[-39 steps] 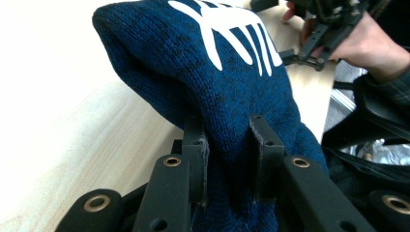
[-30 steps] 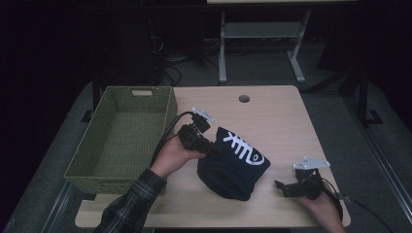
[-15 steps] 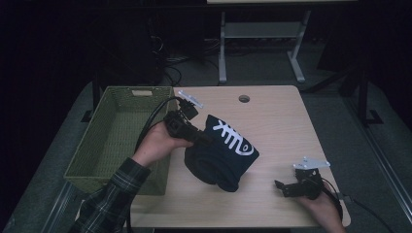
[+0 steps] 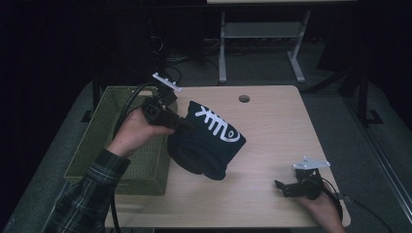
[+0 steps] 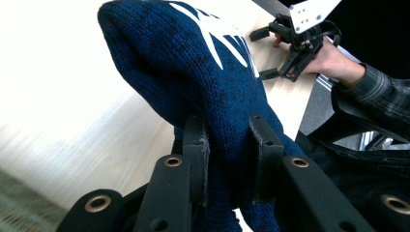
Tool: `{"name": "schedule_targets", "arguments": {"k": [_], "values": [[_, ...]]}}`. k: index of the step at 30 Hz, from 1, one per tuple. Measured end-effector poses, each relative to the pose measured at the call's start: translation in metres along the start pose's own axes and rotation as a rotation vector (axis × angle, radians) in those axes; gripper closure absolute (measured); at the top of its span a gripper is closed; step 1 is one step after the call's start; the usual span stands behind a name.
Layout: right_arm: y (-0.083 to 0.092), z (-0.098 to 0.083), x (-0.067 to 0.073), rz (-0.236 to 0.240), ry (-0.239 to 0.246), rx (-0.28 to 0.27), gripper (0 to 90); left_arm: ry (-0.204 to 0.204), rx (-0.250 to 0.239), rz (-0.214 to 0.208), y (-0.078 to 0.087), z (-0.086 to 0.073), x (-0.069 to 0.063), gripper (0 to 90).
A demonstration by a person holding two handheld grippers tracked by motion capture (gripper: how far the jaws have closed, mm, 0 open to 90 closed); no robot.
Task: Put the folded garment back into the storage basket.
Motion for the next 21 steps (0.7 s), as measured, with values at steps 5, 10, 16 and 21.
{"name": "schedule_targets", "arguments": {"k": [5, 10, 16, 21], "values": [[0.000, 0.000, 0.000, -0.001, 0.000, -0.001, 1.7, 0.025, -0.027, 0.022, 0.020, -0.004, 0.005, 73.6], [0.000, 0.000, 0.000, -0.002, -0.001, -0.001, 1.7, 0.047, -0.047, 0.050, 0.042, -0.011, 0.009, 73.6], [0.000, 0.000, 0.000, -0.002, -0.001, -0.001, 1.7, 0.080, -0.068, 0.086, 0.070, -0.022, 0.013, 73.6], [0.000, 0.000, 0.000, -0.003, -0.002, -0.001, 1.7, 0.107, -0.076, 0.108, 0.092, -0.035, 0.017, 73.6]]}}
Point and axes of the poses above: each handheld gripper's, and its own axes: y roughly backward along the jaws, z roughly out of its top, x roughly to its left, the point moved 2 cm from there along -y, roughly forward along the jaws, and after that the axes turned 11 degrees about -y, right-handed, at the moved point
